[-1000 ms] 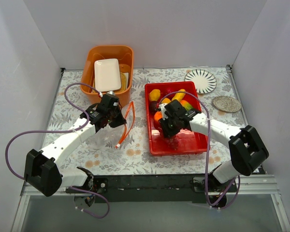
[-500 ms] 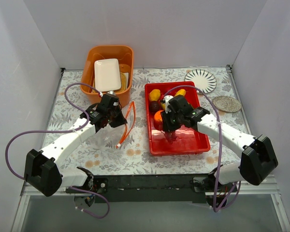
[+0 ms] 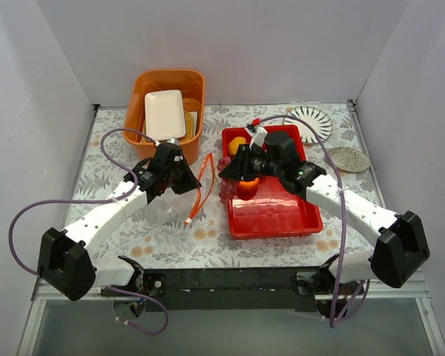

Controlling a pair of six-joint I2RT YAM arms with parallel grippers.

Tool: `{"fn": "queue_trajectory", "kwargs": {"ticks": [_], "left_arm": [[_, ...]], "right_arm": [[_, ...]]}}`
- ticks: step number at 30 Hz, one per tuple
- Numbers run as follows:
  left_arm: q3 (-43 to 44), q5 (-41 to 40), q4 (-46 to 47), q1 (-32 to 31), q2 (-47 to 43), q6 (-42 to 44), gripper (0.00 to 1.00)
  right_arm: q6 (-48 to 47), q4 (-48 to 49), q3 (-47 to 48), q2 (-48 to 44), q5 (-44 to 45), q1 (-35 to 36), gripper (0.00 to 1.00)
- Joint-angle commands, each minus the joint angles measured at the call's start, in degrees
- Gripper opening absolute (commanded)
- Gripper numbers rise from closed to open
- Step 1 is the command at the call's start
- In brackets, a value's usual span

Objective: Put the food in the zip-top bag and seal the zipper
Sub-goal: Place the fake fruit in the zipper food storage bag.

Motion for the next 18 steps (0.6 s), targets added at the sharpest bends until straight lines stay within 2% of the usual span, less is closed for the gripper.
{"fn": "queue_trajectory", "kwargs": {"ticks": [1, 3, 4, 8, 11, 18], "left_arm": [[-1.5, 2.6, 2.4, 0.2, -2.5, -2.9, 0.0], [-1.9, 2.7, 2.6, 0.2, -3.3, -3.8, 0.0], [-2.5, 2.7, 3.1, 0.2, -3.6, -5.0, 0.0], [-3.5, 3.5, 5.4, 0.2, -5.5, -7.7, 0.0], [-3.1, 3.9, 6.1, 0.2, -6.6, -9.2, 0.0], [-6.1, 5.2, 7.9, 0.2, -11.1, -13.8, 0.0]], "right_arm": [[12.4, 21.4, -0.4, 2.1, -5.8, 0.4, 0.01], [14.4, 25.6, -1.4, 3.7, -5.9, 0.4, 0.01], [15.3, 31.0, -2.4, 4.3, -5.8, 0.6, 0.01], [15.9, 32.9, -4.1, 8.6, -2.3, 2.3, 0.01], [16.1, 39.7, -8.8, 10.7, 0.1, 3.2, 0.01], [18.9, 50.6, -13.4, 17.7, -3.1, 3.4, 0.01]]}}
